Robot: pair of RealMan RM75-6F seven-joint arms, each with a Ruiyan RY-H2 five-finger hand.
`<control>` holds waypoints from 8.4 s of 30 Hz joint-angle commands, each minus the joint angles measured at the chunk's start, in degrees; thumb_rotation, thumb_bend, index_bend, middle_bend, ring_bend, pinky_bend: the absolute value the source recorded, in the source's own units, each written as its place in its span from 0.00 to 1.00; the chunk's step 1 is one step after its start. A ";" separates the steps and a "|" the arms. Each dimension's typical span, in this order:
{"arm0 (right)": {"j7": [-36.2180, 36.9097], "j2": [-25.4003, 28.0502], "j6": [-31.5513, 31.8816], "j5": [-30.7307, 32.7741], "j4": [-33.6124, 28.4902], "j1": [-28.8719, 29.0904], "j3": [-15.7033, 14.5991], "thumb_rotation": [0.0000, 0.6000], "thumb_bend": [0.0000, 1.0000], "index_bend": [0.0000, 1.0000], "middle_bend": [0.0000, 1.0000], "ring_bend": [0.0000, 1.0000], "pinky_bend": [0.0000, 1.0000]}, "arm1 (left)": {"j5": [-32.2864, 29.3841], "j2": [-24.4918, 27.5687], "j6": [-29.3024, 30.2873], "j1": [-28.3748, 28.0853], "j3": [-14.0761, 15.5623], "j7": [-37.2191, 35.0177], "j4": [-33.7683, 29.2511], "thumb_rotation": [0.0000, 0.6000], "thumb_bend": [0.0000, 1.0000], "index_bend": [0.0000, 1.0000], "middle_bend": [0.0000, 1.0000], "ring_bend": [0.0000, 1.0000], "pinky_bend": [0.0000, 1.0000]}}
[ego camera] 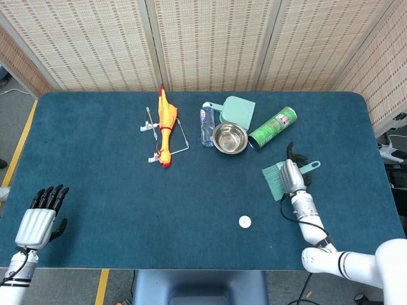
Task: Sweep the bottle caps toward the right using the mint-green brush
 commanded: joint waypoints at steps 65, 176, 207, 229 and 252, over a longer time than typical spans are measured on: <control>-14.94 2.34 1.90 -12.95 -12.89 -1.74 -6.12 1.00 0.35 0.88 0.78 0.44 0.05 | 1.32 -0.11 1.25 0.39 0.86 1.00 -0.72 1.00 0.43 0.00 0.00 0.00 0.08; 19.98 0.22 -2.20 -5.67 3.09 -1.52 10.39 1.00 0.35 0.90 0.79 0.46 0.07 | 0.09 -1.64 -1.04 -0.77 0.94 3.08 0.17 1.00 0.44 0.00 0.00 0.00 0.08; 5.45 -5.59 -5.33 3.36 21.49 -1.06 4.17 1.00 0.35 0.90 0.79 0.46 0.07 | -1.42 -2.46 -3.31 -1.48 0.85 3.17 1.32 1.00 0.44 0.00 0.00 0.00 0.08; 26.30 3.67 -4.55 -4.95 19.64 -6.42 5.07 1.00 0.35 0.90 0.79 0.48 0.07 | -1.02 -2.81 -3.81 -1.82 1.43 3.78 1.10 1.00 0.45 0.00 0.00 0.00 0.08; 45.15 11.07 0.91 -14.59 -7.68 -11.96 4.72 1.00 0.36 0.90 0.79 0.48 0.07 | -0.12 -1.79 -2.33 -1.40 1.52 2.54 0.05 1.00 0.45 0.00 0.00 0.00 0.08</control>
